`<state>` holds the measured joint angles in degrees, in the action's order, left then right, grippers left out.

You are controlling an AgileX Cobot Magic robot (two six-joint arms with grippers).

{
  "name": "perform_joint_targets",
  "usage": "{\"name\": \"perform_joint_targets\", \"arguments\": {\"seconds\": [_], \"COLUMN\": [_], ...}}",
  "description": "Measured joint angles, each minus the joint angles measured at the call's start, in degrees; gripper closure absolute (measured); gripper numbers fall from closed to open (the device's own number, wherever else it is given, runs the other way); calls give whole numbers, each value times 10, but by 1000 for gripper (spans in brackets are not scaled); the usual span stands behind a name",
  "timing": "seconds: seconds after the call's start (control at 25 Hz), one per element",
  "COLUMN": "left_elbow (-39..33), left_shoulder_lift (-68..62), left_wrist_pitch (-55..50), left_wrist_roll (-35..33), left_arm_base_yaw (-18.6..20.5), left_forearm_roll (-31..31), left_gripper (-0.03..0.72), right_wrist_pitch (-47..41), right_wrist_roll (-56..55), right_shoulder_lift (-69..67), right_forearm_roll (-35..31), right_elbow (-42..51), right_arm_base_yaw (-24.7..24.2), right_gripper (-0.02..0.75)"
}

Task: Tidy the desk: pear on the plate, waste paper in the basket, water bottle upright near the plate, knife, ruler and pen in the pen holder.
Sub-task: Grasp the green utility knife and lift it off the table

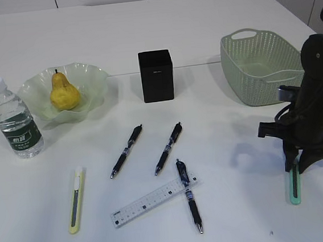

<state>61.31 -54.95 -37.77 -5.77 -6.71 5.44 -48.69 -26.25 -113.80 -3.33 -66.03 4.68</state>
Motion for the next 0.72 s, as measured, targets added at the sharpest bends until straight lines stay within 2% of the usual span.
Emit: {"name": "perform_joint_targets", "arguments": {"seconds": [0.28, 0.72], "left_elbow": [0, 0], "left_shoulder_lift": [0, 0], "left_wrist_pitch": [0, 0], "left_wrist_roll": [0, 0], "left_arm_base_yaw": [0, 0], "left_forearm_roll": [0, 0], "left_gripper": [214, 214], "right_wrist_pitch": [-3, -115], "right_wrist_roll": [2, 117], "right_shoulder_lift": [0, 0], "right_forearm_roll": [0, -12], "right_elbow": [0, -40], "right_arm_base_yaw": [0, 0], "right_gripper": [573, 573]}}
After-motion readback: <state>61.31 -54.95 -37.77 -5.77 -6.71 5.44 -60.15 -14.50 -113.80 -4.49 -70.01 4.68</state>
